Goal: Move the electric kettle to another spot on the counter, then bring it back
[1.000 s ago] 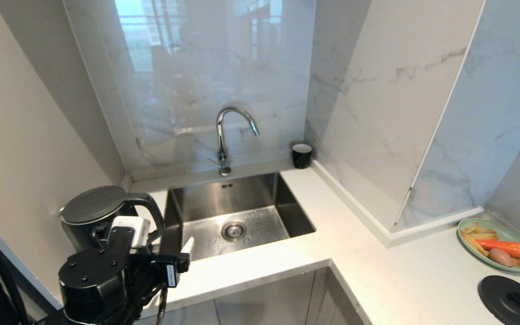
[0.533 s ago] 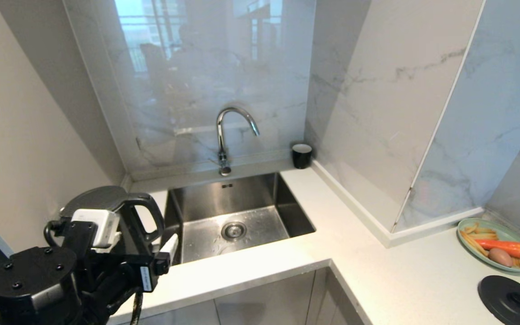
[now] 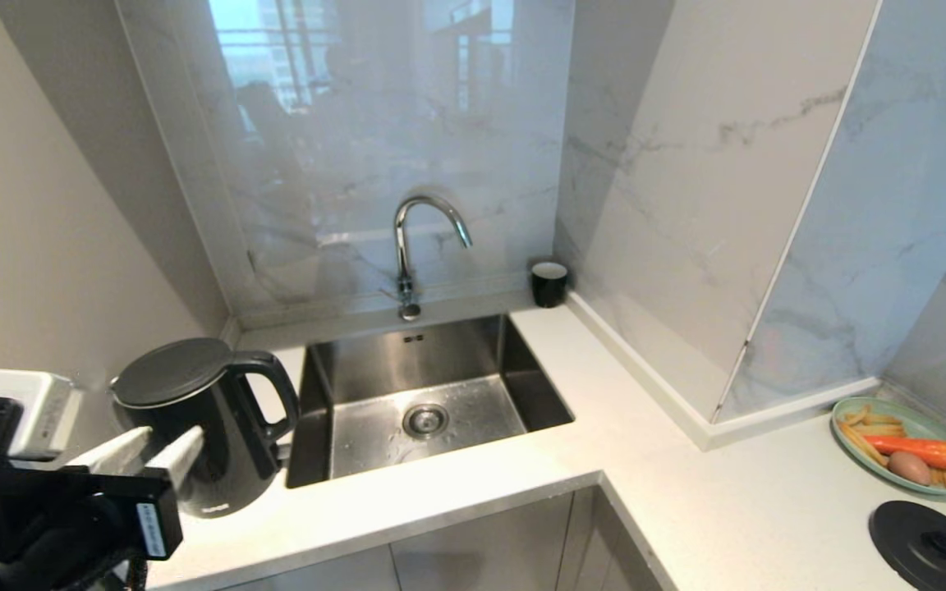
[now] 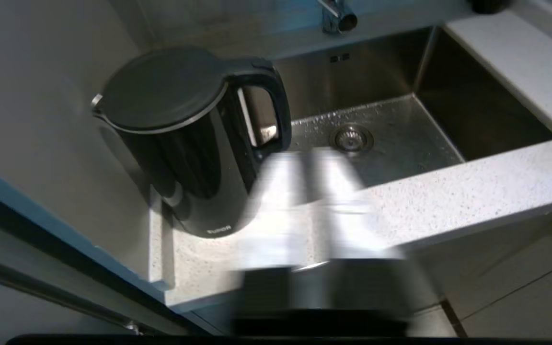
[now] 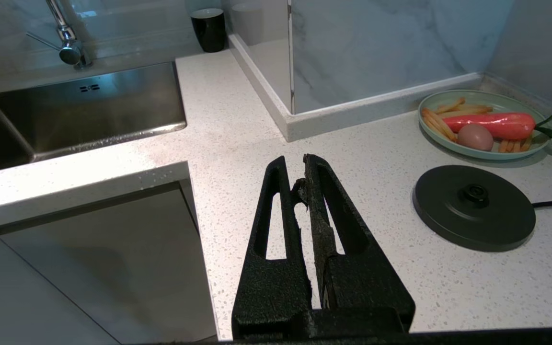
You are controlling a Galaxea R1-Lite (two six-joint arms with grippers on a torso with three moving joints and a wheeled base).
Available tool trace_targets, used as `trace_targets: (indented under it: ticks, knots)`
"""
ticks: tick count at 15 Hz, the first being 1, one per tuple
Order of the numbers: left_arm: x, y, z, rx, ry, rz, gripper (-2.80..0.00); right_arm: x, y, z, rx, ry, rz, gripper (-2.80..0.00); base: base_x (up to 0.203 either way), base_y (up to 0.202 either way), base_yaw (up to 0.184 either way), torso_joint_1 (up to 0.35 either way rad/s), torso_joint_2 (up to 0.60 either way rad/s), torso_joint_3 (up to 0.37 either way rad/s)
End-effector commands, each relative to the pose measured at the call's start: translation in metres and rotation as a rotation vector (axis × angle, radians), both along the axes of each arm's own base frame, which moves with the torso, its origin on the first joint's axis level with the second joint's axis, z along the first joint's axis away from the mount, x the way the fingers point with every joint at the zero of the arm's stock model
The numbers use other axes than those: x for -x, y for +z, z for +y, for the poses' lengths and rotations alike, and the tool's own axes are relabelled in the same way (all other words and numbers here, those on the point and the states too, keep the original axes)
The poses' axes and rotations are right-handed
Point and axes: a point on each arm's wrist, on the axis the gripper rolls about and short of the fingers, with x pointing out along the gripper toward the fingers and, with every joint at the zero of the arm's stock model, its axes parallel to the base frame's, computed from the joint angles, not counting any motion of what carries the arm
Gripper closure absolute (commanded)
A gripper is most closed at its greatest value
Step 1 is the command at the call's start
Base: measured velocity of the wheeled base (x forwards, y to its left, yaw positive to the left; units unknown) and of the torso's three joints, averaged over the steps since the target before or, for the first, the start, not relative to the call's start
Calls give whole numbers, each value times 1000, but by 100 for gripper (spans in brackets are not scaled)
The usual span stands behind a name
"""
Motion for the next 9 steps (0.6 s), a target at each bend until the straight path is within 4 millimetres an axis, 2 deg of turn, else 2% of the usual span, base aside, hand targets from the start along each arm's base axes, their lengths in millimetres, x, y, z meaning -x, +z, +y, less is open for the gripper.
trace_targets:
  ticks: [1,4,9]
  knots:
    - [28,31,20,40,11,-67,0,0,0,0,0,0,1,0,0,0,0,0,0,0]
    - [50,48,44,19,109,-73,0,0,0,0,0,0,0,0,0,0,0,0,0,0]
    - [99,60,74,-7,303,-256,0,0,0,0,3,1,0,0,0,0,0,0,0,0]
